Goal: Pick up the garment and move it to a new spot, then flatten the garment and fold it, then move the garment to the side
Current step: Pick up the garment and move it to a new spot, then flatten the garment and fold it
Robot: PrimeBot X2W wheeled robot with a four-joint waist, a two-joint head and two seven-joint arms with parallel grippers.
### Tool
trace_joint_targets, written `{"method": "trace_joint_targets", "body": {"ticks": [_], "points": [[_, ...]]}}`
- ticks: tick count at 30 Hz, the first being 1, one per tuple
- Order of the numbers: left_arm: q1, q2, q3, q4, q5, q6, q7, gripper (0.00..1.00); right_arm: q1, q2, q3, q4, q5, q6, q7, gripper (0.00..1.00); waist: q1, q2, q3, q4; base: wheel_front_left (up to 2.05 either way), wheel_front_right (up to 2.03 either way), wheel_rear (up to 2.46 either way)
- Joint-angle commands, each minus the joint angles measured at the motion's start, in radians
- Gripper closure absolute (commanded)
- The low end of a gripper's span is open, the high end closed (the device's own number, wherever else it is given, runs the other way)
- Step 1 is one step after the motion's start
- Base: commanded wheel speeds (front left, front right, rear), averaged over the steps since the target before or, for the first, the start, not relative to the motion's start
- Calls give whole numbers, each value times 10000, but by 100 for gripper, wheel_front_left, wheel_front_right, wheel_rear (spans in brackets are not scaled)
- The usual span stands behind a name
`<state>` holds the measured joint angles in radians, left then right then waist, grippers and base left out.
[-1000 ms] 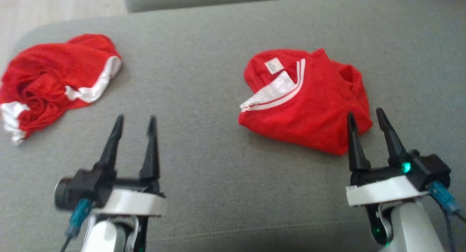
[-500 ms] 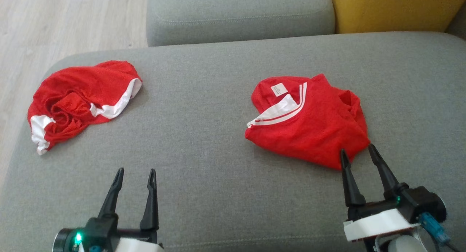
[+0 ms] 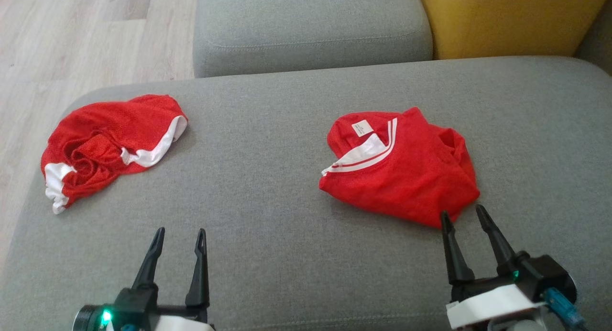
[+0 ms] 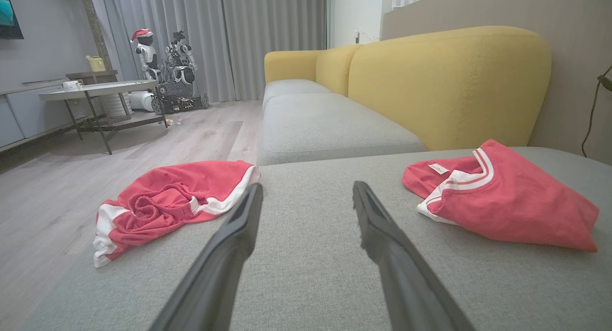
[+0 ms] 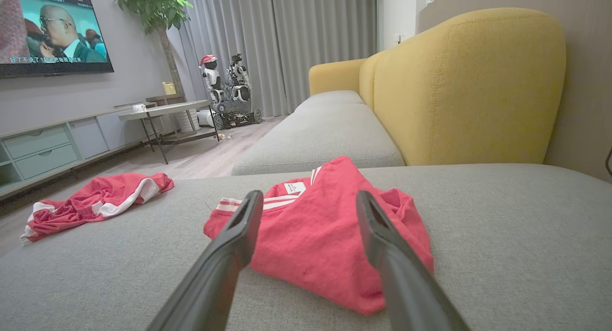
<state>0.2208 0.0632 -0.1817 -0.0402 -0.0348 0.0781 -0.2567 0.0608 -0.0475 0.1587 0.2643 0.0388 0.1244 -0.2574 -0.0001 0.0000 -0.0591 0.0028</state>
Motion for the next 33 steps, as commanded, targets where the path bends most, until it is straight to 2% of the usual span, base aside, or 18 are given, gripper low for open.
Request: {"method": "trace_joint_targets", "body": {"ticks": [1,20,22,25,29,33], "points": [[-380,-76,276,-277,105,-8,-51,0,-337,-28,279,-290,-1,63,-44,0,1,0,-14,4,0,0,0],[-347,-114,333,-48,47,-195,-51,0,-334,-28,422,-318,-7,63,-44,0,1,0,-67,-120,0,0,0],[-469,-116,229,51,-64,-456,-51,0,-367,-28,441,-388,-12,63,-44,0,1,0,1,-127,0,0,0],[-929,-117,-120,229,-86,-1105,-51,0,-444,-28,513,-482,-46,63,-44,0,1,0,168,-165,0,0,0],[-1988,-120,-878,737,-141,-1798,-51,0,-578,-27,586,-631,-78,63,-44,0,1,0,476,-269,0,0,0],[-3374,-39,-2151,1769,-332,-2062,-51,0,-709,-27,716,-763,-150,63,-44,0,1,0,884,-432,0,0,0]]}}
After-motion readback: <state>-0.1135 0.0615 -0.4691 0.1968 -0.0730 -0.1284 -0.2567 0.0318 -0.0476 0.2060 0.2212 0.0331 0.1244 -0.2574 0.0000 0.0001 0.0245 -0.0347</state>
